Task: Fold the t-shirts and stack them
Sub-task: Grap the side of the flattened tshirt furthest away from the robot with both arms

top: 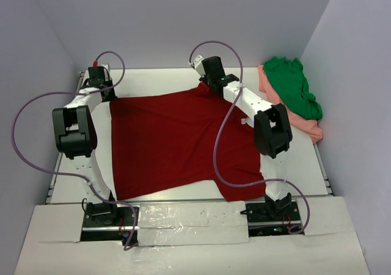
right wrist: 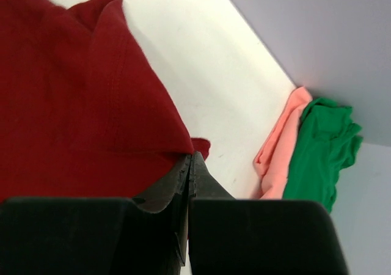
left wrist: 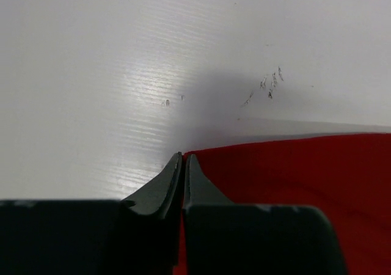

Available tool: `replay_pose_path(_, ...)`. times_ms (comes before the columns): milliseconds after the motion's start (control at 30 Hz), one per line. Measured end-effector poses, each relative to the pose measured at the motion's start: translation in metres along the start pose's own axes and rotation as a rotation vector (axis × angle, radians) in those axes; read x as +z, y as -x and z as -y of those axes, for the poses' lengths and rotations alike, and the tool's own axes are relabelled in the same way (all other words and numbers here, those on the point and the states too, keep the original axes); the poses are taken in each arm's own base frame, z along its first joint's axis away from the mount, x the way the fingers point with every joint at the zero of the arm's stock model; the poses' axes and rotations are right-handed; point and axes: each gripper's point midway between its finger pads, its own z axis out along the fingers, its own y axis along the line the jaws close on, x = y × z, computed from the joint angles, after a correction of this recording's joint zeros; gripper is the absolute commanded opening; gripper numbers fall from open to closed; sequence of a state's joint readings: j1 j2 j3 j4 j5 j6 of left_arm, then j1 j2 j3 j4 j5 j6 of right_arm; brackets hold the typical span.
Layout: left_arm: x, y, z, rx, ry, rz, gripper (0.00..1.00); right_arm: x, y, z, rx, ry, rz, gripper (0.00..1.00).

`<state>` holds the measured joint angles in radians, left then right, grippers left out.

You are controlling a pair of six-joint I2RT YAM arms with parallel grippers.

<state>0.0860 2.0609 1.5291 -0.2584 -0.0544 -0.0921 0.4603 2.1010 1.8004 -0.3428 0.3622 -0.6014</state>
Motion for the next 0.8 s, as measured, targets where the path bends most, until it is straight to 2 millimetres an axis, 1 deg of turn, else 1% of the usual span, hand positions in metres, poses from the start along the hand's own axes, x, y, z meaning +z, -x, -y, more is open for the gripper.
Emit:
replay_pose_path(200, -0.012, -0.002, 0.001, 0.0, -0.009, 0.003, 0.01, -0.013, -0.017, -0.014, 0.014, 0.062, -0.027, 0.0)
replay_pose_path(333, -0.022, -0.014, 0.003, 0.005, -0.019, -0.013, 0.01, -0.02, -0.023, -0.02, 0.027, 0.098, -0.036, 0.0)
replay_pose_path(533, -0.044, -0.036, 0.007, 0.014, -0.038, -0.034, 0.01, -0.031, -0.031, -0.027, 0.044, 0.134, -0.044, 0.0)
replay_pose_path(700, -0.061, -0.054, 0.005, 0.036, -0.042, -0.045, 0.0, -0.04, -0.037, -0.031, 0.053, 0.157, -0.053, 0.0)
replay_pose_path(800, -0.075, -0.061, 0.003, 0.05, -0.042, -0.038, 0.0, -0.048, -0.039, -0.031, 0.062, 0.169, -0.054, 0.0)
